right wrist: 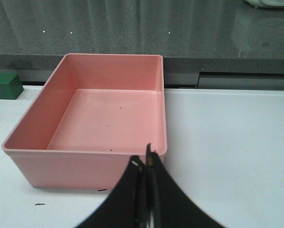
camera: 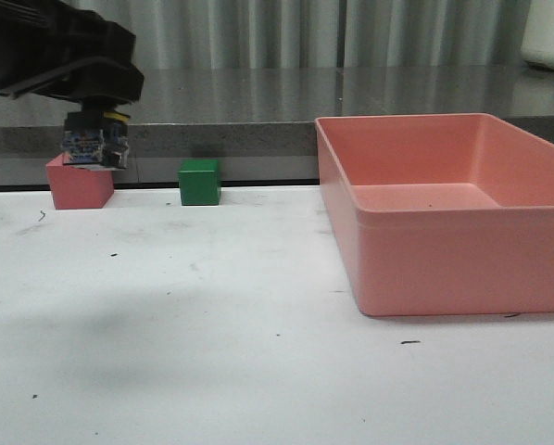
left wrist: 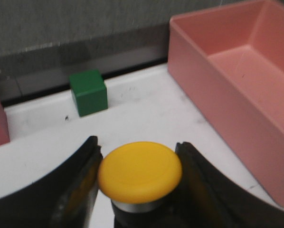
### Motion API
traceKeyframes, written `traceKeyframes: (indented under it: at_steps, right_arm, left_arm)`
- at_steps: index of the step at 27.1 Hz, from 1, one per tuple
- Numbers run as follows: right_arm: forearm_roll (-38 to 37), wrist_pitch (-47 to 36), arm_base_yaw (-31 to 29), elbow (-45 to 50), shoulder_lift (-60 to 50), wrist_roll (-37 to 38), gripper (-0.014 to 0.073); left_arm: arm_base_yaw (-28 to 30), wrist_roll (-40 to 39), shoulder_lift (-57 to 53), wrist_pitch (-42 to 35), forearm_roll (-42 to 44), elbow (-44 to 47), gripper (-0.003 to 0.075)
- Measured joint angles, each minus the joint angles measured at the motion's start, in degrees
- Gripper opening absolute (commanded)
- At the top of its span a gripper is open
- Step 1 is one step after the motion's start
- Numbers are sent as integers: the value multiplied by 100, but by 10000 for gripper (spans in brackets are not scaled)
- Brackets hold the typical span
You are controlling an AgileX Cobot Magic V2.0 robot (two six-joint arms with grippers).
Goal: Place and stand button with both arms
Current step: 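Lift the button with the left gripper and turn it cap-up, then lower the button upright onto the table and open the left gripper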
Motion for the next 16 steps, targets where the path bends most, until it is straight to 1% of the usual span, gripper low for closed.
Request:
traceKeyframes:
  at_steps: [3,5,10,13,16]
  right_arm:
    - [0,0,0,0,0,0,-62]
    - [0,0,0,0,0,0,-62]
    - [0,0,0,0,0,0,-62]
    - [0,0,0,0,0,0,-62]
    - [0,0,0,0,0,0,-62]
  left_arm:
    - [203,38,-138,-1171,49,657,170]
    - [326,50,-138,-1584,62,961,170]
    - [768,61,-38,-1861,76,1161,169]
    - [1083,61,443,-2069,76,1161,169]
    - [1245,61,1217,-2648,76,1161,169]
